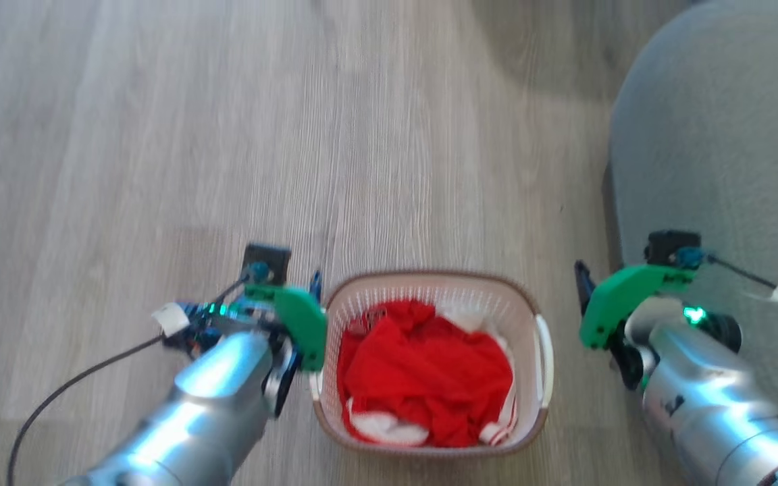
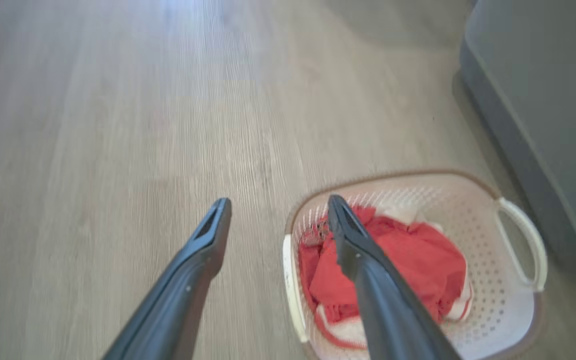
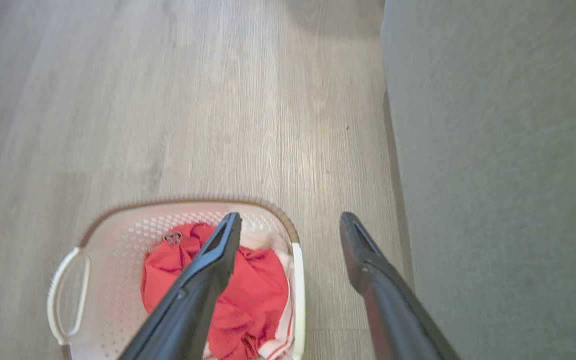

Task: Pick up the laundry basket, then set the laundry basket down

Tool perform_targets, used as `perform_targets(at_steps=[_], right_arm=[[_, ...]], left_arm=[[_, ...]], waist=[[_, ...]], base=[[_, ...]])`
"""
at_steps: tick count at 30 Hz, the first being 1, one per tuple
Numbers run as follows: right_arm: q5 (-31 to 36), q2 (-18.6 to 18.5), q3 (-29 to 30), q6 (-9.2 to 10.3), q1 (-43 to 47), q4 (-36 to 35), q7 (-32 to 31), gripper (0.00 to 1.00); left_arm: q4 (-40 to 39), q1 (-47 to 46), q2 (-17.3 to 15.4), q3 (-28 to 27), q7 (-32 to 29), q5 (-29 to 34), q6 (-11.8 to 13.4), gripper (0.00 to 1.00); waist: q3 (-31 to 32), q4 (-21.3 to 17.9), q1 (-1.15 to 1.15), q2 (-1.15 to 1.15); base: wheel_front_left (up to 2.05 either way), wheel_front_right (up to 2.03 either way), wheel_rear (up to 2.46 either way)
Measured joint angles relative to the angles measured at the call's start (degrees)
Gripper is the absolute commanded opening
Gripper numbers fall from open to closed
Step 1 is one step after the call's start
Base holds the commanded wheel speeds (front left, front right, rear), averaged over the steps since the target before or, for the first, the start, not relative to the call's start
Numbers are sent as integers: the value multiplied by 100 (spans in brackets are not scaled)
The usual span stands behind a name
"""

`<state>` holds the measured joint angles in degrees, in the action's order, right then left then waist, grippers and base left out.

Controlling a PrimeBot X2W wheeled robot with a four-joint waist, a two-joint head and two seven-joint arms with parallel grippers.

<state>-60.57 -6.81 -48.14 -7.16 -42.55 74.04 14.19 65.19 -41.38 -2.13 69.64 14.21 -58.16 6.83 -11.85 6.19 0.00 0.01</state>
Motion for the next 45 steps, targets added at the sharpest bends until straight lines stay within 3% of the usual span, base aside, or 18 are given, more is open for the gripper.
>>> perform_targets(at_steps=[5,7,8,11,14,18,24,31,36,45], right_arm=[[955,-227,1390,0,50,-1072,3,100],[1631,-281,2270,0,321,-1853,3,100],[2360,-222,3136,0,894,-2724,4,100],[3409,81,4097,0,2066,-3886,4,100],[3969,349,4614,0,2964,-4840,4,100],[4174,370,4802,0,3320,-5944,5,100],[4298,387,4355,0,3747,-6782,11,100],[4397,401,4337,0,4158,-6903,11,100],[4480,401,4317,0,4232,-6916,11,100],[4480,402,4262,0,4403,-6908,11,100]], left_arm=[[-1618,69,-339,-1475,8,1162,539,100],[-2390,378,-464,-2215,19,1731,653,100],[-3140,965,-498,-2939,24,2315,687,100],[-3988,1925,-446,-3775,23,3108,595,100],[-4881,2525,-299,-4550,24,3816,438,100],[-5590,2867,-85,-5230,34,4240,201,100],[-5983,3463,-62,-5546,49,4346,168,100],[-5874,3724,-63,-5534,49,4392,118,100],[-5748,3815,-63,-5438,49,4489,-216,100],[-5677,3922,-63,-5459,49,4466,-337,100]], waist=[[524,-18,0,0],[698,-18,0,0],[859,-12,0,0],[1056,6,0,0],[1171,33,0,0],[1251,64,0,0],[1332,63,0,0],[1347,92,0,0],[1369,119,0,-1],[1404,99,0,0]], base=[[0,0,0],[0,0,0],[0,0,0],[0,0,0],[0,0,0],[0,0,0],[0,0,0],[0,0,0],[0,0,0],[0,0,0]])
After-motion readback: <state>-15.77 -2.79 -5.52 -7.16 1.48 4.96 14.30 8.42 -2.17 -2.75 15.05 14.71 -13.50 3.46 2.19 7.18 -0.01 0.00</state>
